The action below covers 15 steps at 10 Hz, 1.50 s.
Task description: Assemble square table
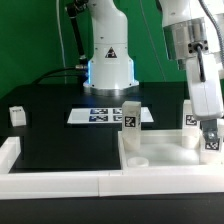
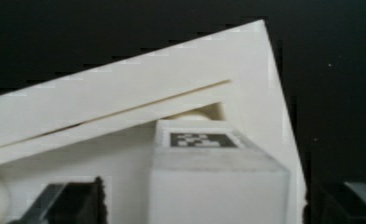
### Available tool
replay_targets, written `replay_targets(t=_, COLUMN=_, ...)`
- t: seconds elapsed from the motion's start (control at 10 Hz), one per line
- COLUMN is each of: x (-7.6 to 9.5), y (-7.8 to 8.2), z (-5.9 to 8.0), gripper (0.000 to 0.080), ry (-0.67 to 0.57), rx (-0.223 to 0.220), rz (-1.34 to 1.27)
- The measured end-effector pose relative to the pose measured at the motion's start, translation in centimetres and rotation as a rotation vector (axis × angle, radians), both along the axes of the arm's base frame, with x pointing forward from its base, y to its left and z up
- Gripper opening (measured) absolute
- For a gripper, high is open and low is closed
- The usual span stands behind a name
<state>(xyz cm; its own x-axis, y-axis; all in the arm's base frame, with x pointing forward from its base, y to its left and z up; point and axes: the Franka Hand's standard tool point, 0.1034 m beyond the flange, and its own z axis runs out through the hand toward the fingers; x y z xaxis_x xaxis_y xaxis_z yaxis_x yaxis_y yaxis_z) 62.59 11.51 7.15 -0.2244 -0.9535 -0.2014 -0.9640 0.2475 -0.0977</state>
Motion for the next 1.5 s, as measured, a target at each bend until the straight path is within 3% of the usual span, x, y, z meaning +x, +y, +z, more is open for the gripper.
replay_targets(t=0.1, x=-0.07, y=0.35, z=-0.03, gripper=0.0615, ry=-0.035, rx=-0.054, rz=0.259)
replay_targets(t=0.2, x=0.02, y=0.35, z=0.01, gripper=0.0615, ry=-0.064, rx=-0.078, rz=0.418)
replay_targets(t=0.4, x=0.02, y=0.18, z=-0.01, gripper=0.0648, ry=-0.075, rx=-0.092, rz=0.490)
replay_targets(t=0.6, x=0.03, y=0.01, z=-0.02, gripper=0.0649, ry=-0.096, rx=-0.132, rz=0.678)
replay_targets(t=0.8, x=0.22, y=0.74, z=0.29, gripper=0.0649, ry=-0.113, rx=-0.238, rz=1.070)
replay_targets(t=0.9, x=0.30, y=0.76, z=0.24, gripper=0.0649, ry=-0.135, rx=-0.262, rz=1.204)
replay_targets(t=1.2, x=0.31, y=0.70, z=0.23, gripper=0.0623, ry=-0.129, rx=-0.257, rz=1.160)
replay_targets(t=1.4, x=0.11, y=0.42, z=0.05, gripper=0.0295, ry=-0.106, rx=-0.242, rz=1.040)
replay_targets(t=1.5, x=0.10, y=0.34, z=0.04, gripper=0.0295, ry=-0.094, rx=-0.233, rz=0.954)
